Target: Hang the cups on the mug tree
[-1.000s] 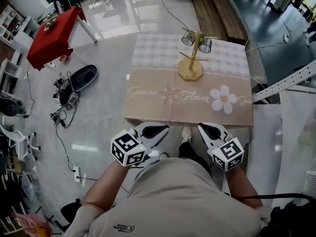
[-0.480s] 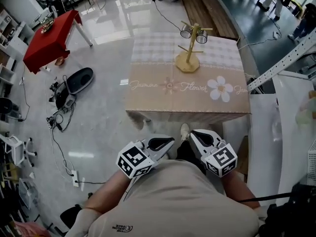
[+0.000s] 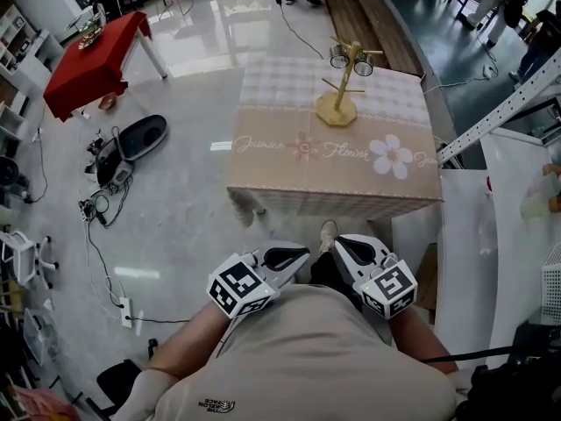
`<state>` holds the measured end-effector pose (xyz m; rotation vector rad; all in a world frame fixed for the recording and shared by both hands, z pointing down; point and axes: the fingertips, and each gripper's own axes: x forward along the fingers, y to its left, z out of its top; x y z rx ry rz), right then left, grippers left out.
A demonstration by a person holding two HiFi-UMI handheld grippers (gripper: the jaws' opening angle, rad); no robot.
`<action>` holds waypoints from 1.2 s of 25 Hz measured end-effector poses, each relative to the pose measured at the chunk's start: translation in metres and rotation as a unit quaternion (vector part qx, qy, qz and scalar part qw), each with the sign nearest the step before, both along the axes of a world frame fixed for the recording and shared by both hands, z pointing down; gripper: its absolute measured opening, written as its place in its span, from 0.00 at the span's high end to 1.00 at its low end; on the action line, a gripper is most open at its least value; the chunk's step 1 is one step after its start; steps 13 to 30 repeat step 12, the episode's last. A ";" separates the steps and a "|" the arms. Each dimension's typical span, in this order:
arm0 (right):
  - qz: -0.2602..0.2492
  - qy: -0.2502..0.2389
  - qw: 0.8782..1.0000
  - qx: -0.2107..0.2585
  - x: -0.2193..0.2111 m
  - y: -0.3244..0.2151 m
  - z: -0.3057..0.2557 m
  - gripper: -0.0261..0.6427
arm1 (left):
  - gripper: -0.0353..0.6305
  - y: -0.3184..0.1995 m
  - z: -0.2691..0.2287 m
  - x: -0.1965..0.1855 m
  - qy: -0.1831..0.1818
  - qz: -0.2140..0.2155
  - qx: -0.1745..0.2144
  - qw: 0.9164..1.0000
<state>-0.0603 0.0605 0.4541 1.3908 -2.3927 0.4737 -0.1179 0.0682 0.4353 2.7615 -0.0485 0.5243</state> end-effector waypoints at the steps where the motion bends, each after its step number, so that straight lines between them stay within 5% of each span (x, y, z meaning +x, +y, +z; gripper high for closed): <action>1: -0.001 0.001 1.000 0.000 -0.002 0.001 0.000 0.94 | 0.94 0.002 0.000 -0.001 0.000 -0.001 0.000 1.000; 30: -0.012 0.002 1.000 0.001 -0.015 0.012 -0.002 0.94 | 0.94 0.010 0.000 -0.016 -0.003 -0.014 -0.008 1.000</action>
